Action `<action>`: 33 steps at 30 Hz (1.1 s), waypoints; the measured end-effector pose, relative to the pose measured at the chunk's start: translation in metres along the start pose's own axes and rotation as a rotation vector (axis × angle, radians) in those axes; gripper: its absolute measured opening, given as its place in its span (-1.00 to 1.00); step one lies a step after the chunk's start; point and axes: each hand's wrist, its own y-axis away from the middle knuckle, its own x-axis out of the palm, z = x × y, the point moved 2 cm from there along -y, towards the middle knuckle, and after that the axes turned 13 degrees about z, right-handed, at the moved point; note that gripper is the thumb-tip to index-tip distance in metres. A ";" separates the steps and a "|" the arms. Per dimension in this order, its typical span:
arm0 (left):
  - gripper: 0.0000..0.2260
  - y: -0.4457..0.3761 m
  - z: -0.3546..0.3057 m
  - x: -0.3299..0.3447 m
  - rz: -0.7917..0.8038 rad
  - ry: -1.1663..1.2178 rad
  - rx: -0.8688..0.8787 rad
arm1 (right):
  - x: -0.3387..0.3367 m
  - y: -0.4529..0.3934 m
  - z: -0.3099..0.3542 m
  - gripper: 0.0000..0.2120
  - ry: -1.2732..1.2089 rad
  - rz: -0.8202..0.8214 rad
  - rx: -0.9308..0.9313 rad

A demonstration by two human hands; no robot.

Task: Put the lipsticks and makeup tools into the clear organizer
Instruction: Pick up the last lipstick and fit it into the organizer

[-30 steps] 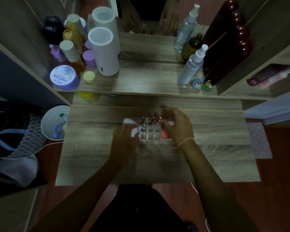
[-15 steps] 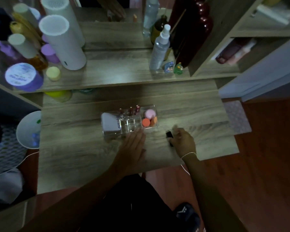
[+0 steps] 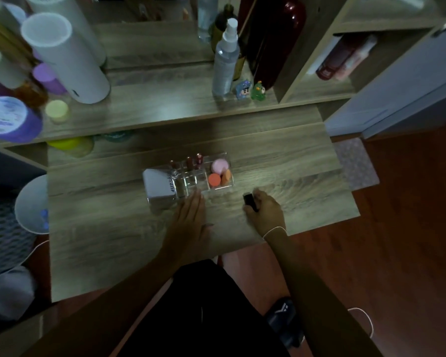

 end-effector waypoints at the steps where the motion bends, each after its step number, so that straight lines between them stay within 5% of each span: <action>1: -0.41 0.001 0.000 -0.001 0.007 -0.009 0.002 | 0.000 0.002 0.001 -0.76 -0.009 0.000 0.007; 9: -0.40 0.016 0.015 -0.005 -0.007 0.046 -0.040 | 0.010 0.024 0.045 -0.76 -0.189 0.041 -0.208; 19: -0.41 0.032 0.029 0.002 -0.063 0.080 -0.071 | 0.031 0.012 0.108 -0.78 -0.093 0.013 -0.384; 33: -0.42 0.037 0.037 0.007 -0.042 0.083 -0.152 | 0.037 -0.017 0.147 -0.83 0.021 -0.097 -0.360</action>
